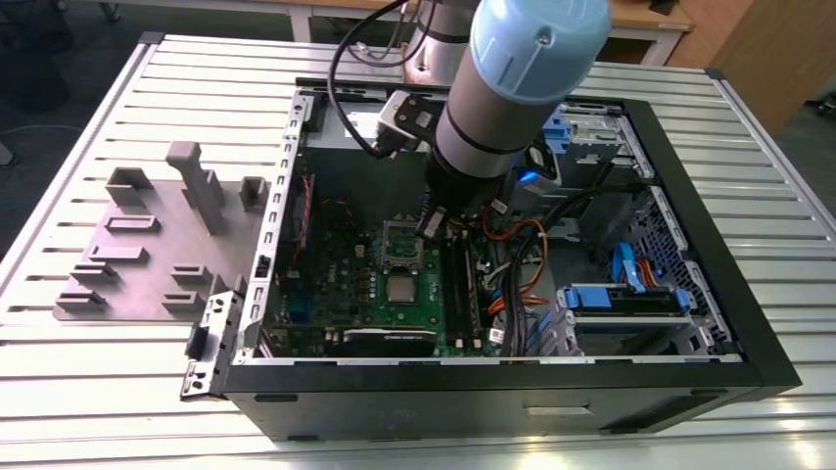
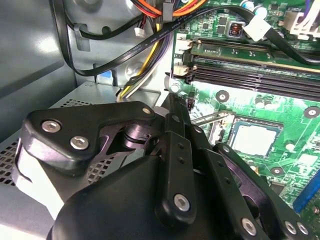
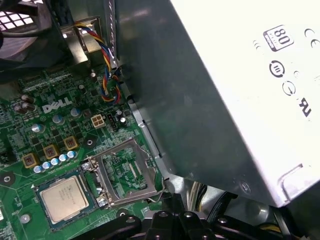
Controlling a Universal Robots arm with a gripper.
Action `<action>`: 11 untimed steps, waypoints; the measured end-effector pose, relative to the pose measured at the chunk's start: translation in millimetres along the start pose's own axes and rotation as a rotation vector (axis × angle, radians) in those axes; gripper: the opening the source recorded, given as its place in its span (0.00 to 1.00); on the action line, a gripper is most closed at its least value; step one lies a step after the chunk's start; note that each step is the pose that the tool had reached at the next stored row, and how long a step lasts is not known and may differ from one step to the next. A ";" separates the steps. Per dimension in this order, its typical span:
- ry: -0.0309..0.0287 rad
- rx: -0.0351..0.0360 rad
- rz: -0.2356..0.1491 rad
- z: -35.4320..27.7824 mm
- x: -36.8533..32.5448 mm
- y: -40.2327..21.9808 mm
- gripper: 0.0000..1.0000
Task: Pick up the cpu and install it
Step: 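Close the cpu cover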
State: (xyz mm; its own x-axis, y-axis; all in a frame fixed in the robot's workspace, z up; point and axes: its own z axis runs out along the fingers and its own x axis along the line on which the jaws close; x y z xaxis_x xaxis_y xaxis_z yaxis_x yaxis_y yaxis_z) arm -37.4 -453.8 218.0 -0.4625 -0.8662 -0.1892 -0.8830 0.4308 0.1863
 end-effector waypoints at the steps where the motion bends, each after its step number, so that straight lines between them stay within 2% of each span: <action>1: 0.0025 0.0010 0.000 -0.7 -0.1 0.1 0.11; 8: 0.0163 0.0063 0.002 -5.5 -1.2 1.1 0.11; 11: 0.0165 0.0064 0.002 -5.8 -0.9 1.0 0.11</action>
State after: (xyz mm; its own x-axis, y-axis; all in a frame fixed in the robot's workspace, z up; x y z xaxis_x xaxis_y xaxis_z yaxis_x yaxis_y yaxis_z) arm -37.4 -454.1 224.0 -0.4629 -0.8694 -0.1730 -0.8826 0.4340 0.1805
